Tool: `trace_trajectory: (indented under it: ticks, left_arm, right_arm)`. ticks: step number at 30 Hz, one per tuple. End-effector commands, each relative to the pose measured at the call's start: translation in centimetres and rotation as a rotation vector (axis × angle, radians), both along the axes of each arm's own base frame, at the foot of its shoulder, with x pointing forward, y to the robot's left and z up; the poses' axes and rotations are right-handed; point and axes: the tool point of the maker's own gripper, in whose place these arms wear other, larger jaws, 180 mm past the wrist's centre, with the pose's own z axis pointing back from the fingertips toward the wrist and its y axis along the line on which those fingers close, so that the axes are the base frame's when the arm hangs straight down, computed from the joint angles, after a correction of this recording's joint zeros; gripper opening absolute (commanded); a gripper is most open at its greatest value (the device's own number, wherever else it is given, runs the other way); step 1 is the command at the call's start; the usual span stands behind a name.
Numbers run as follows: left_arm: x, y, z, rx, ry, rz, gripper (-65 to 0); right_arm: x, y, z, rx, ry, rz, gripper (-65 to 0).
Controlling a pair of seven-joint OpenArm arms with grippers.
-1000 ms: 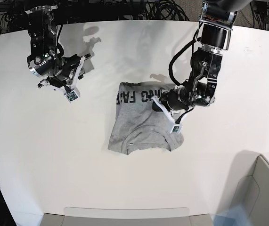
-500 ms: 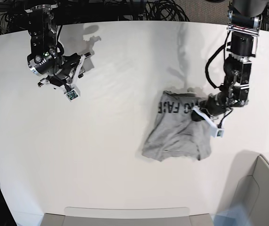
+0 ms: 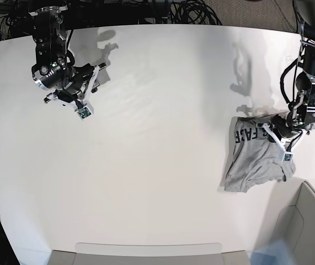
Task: Fold the T-shirt properly
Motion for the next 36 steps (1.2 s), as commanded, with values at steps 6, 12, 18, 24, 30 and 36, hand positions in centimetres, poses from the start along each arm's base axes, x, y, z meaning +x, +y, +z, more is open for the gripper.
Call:
trace_trajectory:
  ticks: [6, 12, 18, 24, 30, 36]
  left_arm:
    - [-0.4, 3.3, 1.4, 0.069, 0.043, 0.07, -65.0]
    - [4.2, 2.0, 8.5, 0.017, -0.199, 0.068, -65.0]
    - [5.2, 0.1, 15.9, -0.036, -0.458, 0.065, -65.0]
    - [1.6, -2.1, 19.3, -0.094, -0.614, 0.098, -65.0]
    - [-4.2, -4.4, 18.2, -0.128, -0.602, 0.132, -65.0]
    - [-9.2, -4.2, 16.4, -0.114, -0.526, 0.186, -65.0]
  right_arm:
    - [1.2, 0.6, 2.0, 0.014, -0.076, 0.022, -40.8]
    - [3.2, 1.3, 6.1, 0.014, -0.213, 0.051, -40.8]
    - [4.2, 2.1, 8.3, -0.032, -0.291, 0.197, -40.8]
    - [3.2, 2.4, 7.4, -0.034, -0.264, 0.229, -53.8]
    - [1.1, 2.3, 5.7, -0.029, -0.2, 0.228, -65.0]
    - [-0.6, -0.4, 4.6, -0.021, -0.154, 0.106, -65.0]
